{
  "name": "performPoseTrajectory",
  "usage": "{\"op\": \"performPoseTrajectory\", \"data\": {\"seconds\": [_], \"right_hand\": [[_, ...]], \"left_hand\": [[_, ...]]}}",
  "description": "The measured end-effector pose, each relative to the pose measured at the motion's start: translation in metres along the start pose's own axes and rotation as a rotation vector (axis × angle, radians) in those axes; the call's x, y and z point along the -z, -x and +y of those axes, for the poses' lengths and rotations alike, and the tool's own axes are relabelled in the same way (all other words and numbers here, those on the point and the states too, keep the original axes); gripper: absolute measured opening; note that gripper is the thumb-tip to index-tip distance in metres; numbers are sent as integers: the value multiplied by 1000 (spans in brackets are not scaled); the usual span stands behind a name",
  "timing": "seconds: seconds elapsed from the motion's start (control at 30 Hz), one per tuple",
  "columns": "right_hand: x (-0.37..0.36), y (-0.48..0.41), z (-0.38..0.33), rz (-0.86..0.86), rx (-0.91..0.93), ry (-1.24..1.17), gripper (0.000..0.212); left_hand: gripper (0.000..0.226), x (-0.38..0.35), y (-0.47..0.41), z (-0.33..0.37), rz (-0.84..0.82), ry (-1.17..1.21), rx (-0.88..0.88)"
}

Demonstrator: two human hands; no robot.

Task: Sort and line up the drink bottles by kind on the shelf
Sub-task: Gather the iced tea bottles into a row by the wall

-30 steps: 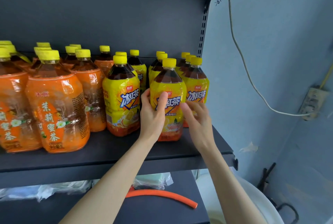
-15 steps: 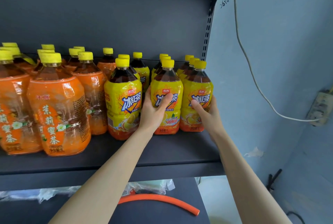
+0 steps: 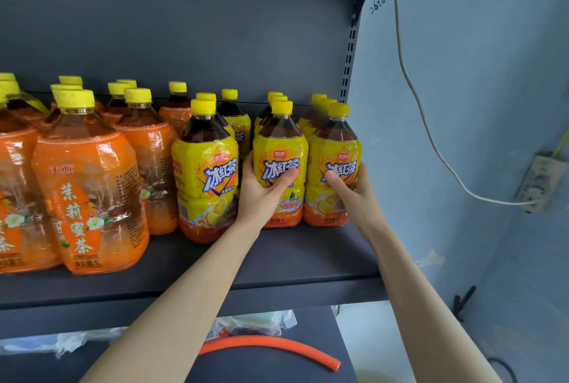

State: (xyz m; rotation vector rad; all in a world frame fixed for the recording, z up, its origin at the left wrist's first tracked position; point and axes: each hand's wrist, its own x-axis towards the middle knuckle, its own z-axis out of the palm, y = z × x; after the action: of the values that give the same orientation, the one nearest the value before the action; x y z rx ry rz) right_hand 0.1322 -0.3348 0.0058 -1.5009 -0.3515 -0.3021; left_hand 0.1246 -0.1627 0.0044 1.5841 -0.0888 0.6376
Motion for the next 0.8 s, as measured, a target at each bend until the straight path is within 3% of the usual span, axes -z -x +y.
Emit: {"op": "performPoseTrajectory", "data": {"seconds": [0.5, 0.67, 0.8], "right_hand": [[-1, -3, 3, -12, 30, 37, 49], [-1, -2, 4, -10, 26, 67, 58], [1, 2, -1, -3, 51, 61, 55]], "left_hand": [[72, -2, 0, 0, 12, 8, 22], [82, -3, 2, 3, 24, -33, 51], [92, -1, 8, 7, 26, -107, 106]]}}
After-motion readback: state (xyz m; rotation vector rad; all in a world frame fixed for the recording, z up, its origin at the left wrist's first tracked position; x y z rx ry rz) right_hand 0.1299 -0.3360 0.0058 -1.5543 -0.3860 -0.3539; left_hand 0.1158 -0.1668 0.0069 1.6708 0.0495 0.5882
